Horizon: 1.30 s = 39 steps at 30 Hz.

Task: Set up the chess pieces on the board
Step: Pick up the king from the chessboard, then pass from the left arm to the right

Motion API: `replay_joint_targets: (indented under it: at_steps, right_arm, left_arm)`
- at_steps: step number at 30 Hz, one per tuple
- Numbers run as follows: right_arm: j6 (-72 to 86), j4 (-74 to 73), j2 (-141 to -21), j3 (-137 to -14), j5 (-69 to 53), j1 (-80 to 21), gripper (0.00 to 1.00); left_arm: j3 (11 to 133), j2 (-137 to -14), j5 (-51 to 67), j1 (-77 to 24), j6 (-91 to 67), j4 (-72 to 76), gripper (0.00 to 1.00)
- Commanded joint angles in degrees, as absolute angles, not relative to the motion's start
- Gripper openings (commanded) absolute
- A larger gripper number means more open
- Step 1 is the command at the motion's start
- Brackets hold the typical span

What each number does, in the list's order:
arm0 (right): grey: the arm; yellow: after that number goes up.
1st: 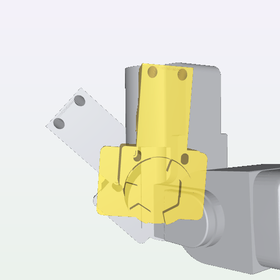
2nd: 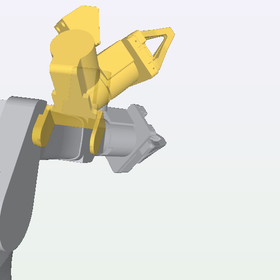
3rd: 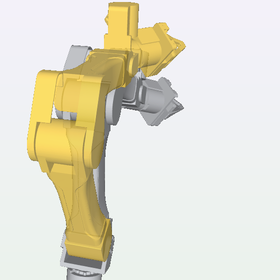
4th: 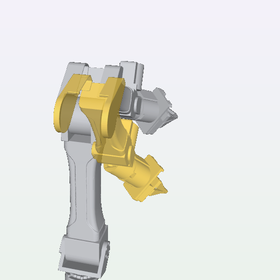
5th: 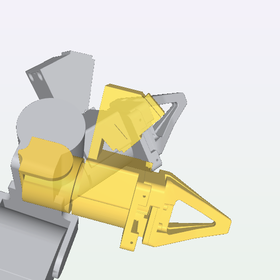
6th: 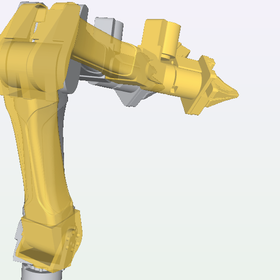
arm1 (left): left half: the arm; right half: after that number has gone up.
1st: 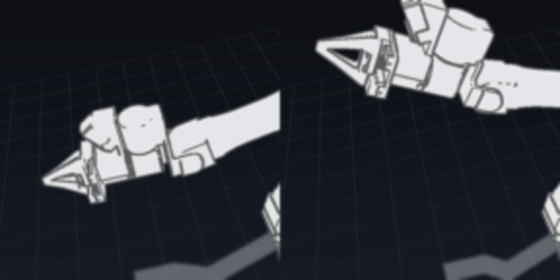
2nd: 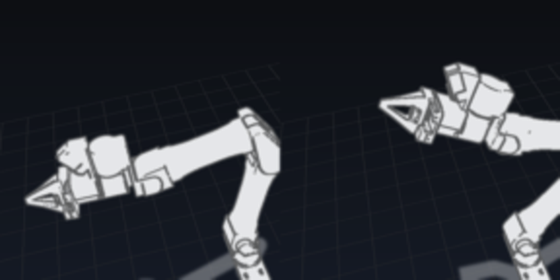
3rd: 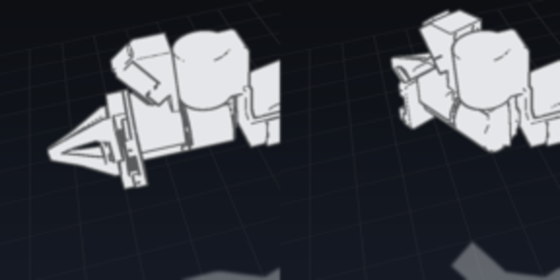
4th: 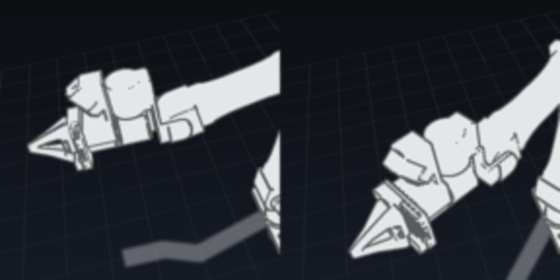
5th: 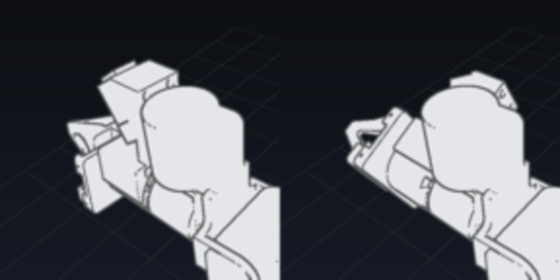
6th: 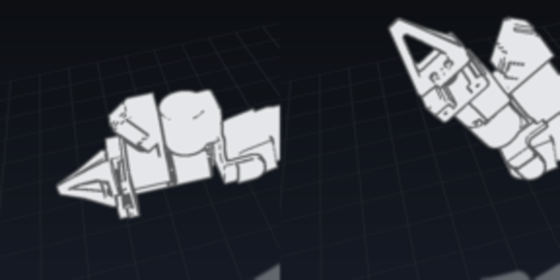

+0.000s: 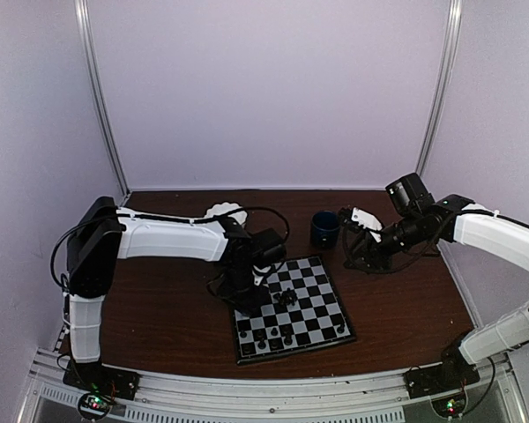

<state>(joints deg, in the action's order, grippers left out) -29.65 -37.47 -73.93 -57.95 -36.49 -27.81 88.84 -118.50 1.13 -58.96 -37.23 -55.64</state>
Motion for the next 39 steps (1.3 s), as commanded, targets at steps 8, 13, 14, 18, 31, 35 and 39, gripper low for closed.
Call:
replay_joint_targets:
  at_steps: [8,13,14,18,31,35,39]
  right_arm:
    - [-25.6,-37.7,-74.2,-60.4,-40.7,-27.1,0.39]
    - [-19.1,-38.8,-78.0,-64.7,-49.2,-27.2,0.41]
    - [-17.7,-39.1,-79.3,-65.9,-51.5,-27.2,0.41]
    - [-12.6,-41.1,-86.6,-71.9,-60.8,-27.3,0.44]
    - [-3.2,-42.7,-99.2,-80.3,-73.5,-33.4,0.50]
    - [2.1,-36.9,-98.7,-78.3,-74.5,-34.3,0.52]
    - [4.5,-34.4,-98.8,-77.9,-75.0,-34.6,0.52]
  left_arm:
    - [88.2,-108.9,-3.7,-58.8,-28.5,-50.7,0.10]
    - [81.5,-99.8,-0.2,-59.1,-23.1,-39.3,0.11]
    - [80.2,-98.1,1.8,-59.2,-22.5,-36.8,0.11]
    - [76.6,-94.3,7.0,-59.6,-20.9,-30.3,0.12]
    - [74.7,-93.2,13.7,-62.5,-19.3,-23.3,0.12]
    - [74.5,-92.7,14.5,-62.6,-19.2,-22.7,0.12]
    - [74.1,-92.1,14.7,-62.7,-19.1,-21.9,0.12]
